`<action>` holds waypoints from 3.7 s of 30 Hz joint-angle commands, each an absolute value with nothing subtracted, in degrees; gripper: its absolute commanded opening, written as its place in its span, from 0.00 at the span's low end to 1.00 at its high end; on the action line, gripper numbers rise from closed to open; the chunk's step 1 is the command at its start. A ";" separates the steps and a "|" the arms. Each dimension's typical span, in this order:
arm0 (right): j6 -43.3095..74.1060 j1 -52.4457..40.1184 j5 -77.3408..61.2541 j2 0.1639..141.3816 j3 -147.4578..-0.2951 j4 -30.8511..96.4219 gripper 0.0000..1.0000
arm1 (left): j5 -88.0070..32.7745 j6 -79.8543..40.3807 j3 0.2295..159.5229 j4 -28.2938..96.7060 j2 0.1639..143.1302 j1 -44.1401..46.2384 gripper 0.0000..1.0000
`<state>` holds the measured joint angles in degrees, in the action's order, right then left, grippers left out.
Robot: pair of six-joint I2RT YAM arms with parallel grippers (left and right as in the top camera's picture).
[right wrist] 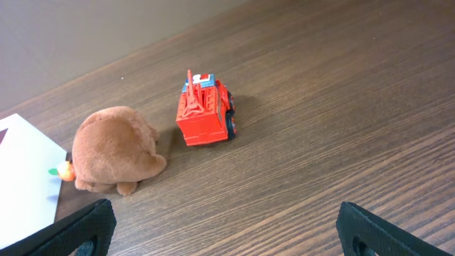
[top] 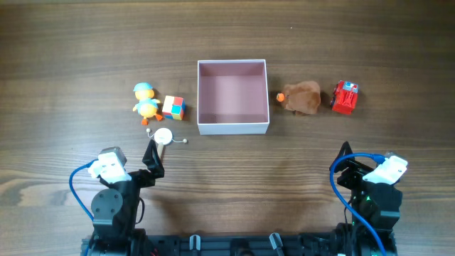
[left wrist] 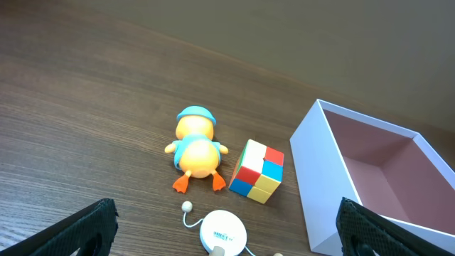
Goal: Pack container
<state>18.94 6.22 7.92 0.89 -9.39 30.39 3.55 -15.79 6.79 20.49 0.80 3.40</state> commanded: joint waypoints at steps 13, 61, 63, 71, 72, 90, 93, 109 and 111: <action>18.11 6.39 7.62 0.21 -8.97 30.22 1.00 | 2.85 -15.88 6.17 20.16 0.38 3.70 1.00; 12.23 6.39 -25.34 40.07 -43.03 32.29 0.99 | -6.28 -15.20 29.45 21.08 28.16 3.57 1.00; 9.28 6.39 -24.95 46.57 -48.77 35.66 0.99 | -5.48 -15.16 33.85 21.87 34.39 3.57 1.00; 4.25 3.51 -14.26 69.12 -69.52 48.42 0.99 | -4.19 -11.46 46.76 27.49 54.74 1.28 1.00; 4.27 2.44 -12.73 71.57 -71.83 49.63 0.99 | -4.19 -11.49 47.70 28.01 56.71 0.67 1.00; 7.18 -5.63 -2.98 100.07 -78.67 48.66 1.00 | -4.21 -11.53 48.75 31.57 65.71 -1.67 1.00; 7.70 -5.63 -2.98 103.94 -78.67 48.05 1.00 | -4.21 -11.53 48.75 31.57 65.69 -1.67 1.00; 8.56 -5.63 -6.35 108.66 -78.15 46.00 1.00 | -4.21 -11.53 48.75 31.57 65.71 -1.67 1.00; 10.15 -5.63 -6.42 108.77 -77.71 45.17 1.00 | -4.21 -11.53 48.75 31.57 65.71 -1.67 1.00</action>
<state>7.70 -5.48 -4.91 108.05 -77.60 46.37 -4.36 -12.71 47.64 31.55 65.36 -1.30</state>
